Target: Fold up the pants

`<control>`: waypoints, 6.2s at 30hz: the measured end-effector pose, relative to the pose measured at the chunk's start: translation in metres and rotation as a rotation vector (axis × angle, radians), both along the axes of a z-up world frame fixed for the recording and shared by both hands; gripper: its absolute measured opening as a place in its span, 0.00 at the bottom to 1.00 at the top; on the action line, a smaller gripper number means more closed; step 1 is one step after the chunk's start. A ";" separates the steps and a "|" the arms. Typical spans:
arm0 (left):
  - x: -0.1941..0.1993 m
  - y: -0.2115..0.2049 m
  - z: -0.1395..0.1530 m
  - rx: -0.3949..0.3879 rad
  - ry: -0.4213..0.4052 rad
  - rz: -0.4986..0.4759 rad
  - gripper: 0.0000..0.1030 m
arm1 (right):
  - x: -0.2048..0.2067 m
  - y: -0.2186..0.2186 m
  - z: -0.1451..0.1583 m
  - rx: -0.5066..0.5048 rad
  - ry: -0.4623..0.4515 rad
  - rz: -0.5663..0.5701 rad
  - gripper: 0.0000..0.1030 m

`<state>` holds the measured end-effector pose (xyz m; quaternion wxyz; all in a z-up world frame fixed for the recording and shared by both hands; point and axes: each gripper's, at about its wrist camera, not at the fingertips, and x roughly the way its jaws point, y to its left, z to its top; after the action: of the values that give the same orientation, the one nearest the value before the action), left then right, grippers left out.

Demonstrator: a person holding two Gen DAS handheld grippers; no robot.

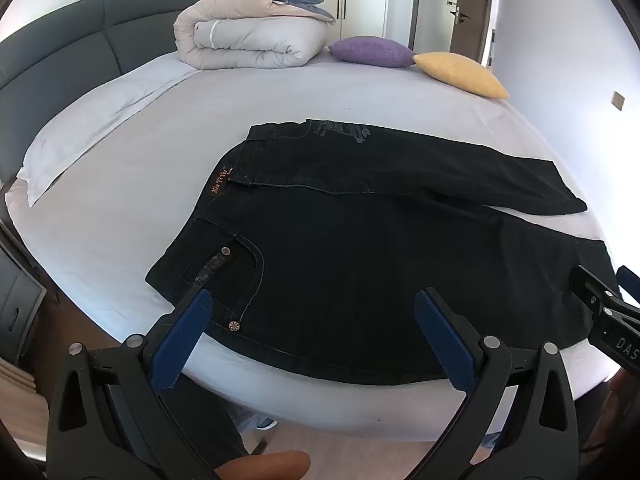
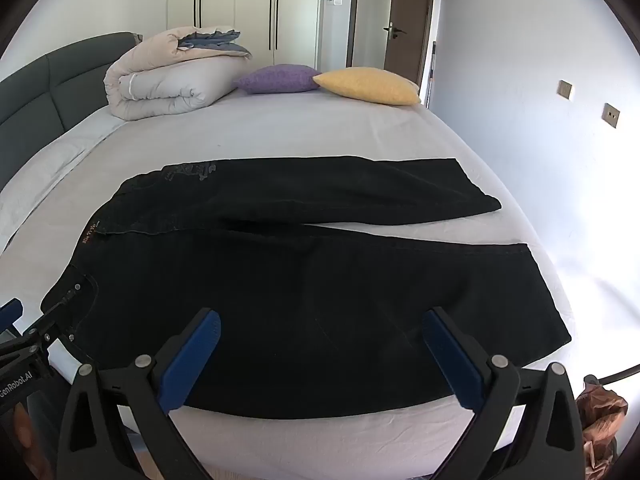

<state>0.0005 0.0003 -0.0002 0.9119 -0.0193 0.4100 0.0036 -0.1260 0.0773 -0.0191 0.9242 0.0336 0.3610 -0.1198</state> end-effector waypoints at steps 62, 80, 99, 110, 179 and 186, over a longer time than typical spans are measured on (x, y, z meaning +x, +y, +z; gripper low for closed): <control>-0.003 -0.002 0.002 0.017 -0.016 -0.002 1.00 | -0.002 0.002 -0.005 -0.003 0.007 0.000 1.00; -0.004 0.001 0.000 0.019 -0.014 -0.012 1.00 | 0.000 0.003 -0.006 -0.001 0.009 0.000 1.00; 0.083 0.032 -0.032 0.207 -0.057 -0.212 1.00 | 0.044 -0.013 -0.004 0.003 -0.034 0.189 1.00; 0.293 0.073 -0.013 0.103 -0.043 -0.403 1.00 | 0.126 -0.041 -0.001 0.043 -0.002 0.488 0.95; 0.250 0.112 -0.023 0.017 -0.169 -0.574 0.06 | 0.329 0.051 -0.019 0.143 0.150 0.805 0.05; 0.189 0.137 -0.019 0.003 -0.164 -0.578 0.06 | 0.263 0.094 -0.026 -0.019 0.143 0.911 0.05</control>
<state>0.1890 0.1368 -0.0193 0.9052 0.0991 0.3236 -0.2570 0.1370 0.1714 -0.0448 0.8556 -0.1455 0.4008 0.2934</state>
